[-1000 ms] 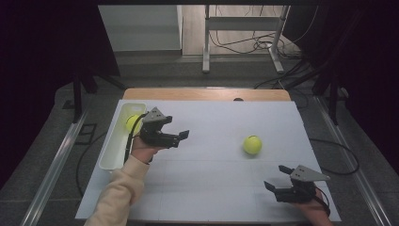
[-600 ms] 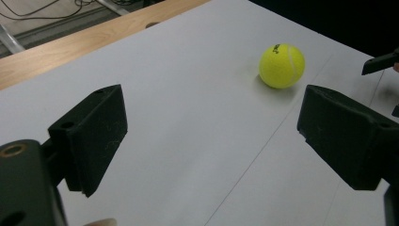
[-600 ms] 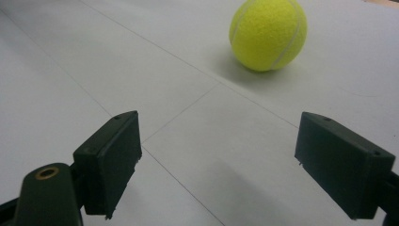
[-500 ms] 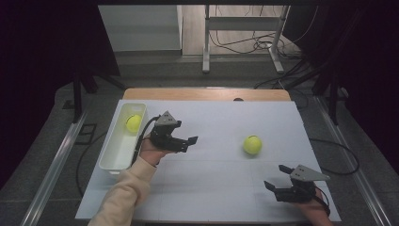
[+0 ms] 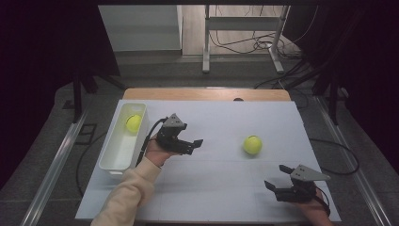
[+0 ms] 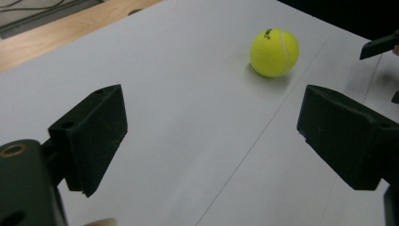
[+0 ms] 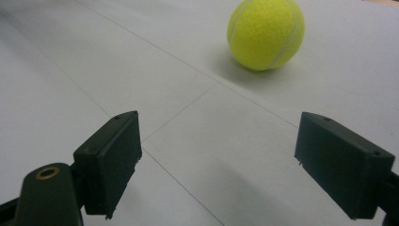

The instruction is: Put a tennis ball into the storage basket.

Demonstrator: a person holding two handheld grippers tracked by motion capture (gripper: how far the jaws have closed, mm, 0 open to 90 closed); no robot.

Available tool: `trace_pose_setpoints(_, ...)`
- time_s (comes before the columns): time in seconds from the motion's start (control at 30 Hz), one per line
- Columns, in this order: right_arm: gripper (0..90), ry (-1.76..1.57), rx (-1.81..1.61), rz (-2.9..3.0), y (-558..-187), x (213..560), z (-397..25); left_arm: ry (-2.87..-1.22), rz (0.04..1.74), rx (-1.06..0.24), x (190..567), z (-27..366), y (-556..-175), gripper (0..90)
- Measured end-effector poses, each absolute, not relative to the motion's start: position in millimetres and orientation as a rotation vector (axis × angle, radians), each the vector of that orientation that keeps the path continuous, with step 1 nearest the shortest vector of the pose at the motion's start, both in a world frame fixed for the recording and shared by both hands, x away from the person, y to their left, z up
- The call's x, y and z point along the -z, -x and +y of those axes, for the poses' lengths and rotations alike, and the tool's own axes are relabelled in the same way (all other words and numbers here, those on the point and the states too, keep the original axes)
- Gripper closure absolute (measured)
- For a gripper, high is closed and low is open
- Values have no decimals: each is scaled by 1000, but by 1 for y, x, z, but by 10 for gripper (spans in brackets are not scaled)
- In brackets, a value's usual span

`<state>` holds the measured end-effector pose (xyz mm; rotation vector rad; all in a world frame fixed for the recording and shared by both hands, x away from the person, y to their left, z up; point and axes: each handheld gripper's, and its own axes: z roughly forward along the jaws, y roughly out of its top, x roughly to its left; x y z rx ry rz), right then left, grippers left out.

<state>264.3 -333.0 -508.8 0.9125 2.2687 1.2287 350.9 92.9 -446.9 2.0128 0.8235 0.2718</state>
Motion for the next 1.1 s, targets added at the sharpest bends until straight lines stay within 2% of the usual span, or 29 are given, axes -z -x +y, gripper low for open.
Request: trace_pose_setpoints(1.1,156,-926,-1211,2266,-265,509,-331,-2107,758,-231,464,55,-354,95)
